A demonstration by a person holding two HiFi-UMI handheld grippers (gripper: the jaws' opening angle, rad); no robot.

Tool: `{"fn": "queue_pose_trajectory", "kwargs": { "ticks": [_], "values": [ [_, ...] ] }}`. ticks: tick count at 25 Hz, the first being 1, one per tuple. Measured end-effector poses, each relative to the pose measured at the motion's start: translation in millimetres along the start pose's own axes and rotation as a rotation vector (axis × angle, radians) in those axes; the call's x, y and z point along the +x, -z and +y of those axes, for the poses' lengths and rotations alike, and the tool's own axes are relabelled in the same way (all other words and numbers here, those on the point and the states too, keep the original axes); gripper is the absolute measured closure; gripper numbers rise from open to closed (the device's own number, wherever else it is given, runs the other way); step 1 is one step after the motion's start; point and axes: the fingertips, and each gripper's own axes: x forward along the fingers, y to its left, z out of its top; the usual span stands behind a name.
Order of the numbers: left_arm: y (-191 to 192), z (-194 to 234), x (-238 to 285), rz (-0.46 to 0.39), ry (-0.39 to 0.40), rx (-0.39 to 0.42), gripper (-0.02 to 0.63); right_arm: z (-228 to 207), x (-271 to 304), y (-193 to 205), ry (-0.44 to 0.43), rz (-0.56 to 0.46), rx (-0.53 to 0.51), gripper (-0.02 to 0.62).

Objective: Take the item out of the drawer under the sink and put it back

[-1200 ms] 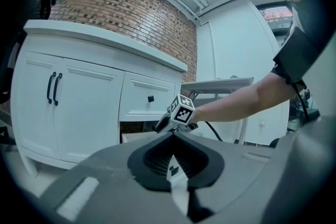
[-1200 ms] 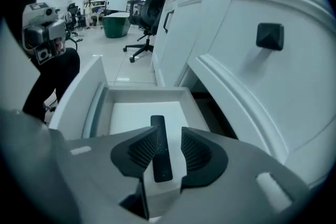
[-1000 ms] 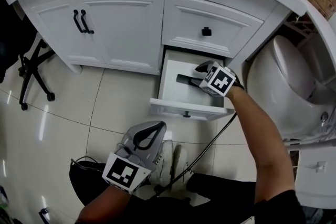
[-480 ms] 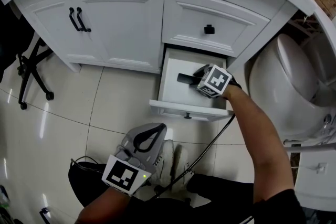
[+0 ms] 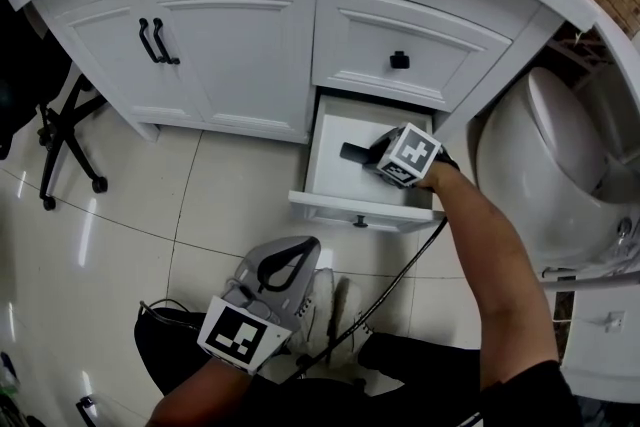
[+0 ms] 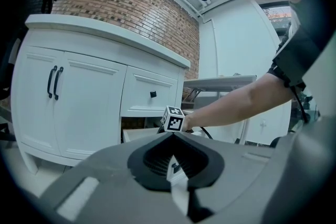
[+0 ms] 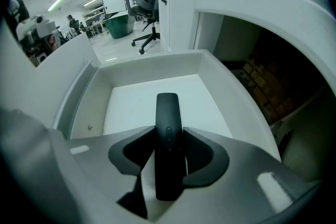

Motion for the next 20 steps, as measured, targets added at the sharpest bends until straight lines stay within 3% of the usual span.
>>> {"fn": "queue_pose_trajectory", "kwargs": {
  "ticks": [4, 11, 16, 20],
  "values": [
    [-6, -2, -8, -0.011, -0.003, -0.007, 0.601, -3, -9, -4, 0.068, -0.029, -0.026, 0.428],
    [-21, -12, -19, -0.043, -0.001, 0.004, 0.601, -17, -84, -36, 0.254, -0.232, 0.01, 0.428],
    [-30, -30, -29, -0.056, 0.014, 0.03, 0.601, 2, -132, -48, 0.315, -0.292, -0.014, 0.428],
    [-23, -35, -36, -0.006, 0.021, 0.088, 0.601, 30, -165, -57, 0.359, -0.348, -0.029, 0.428]
  ]
}}
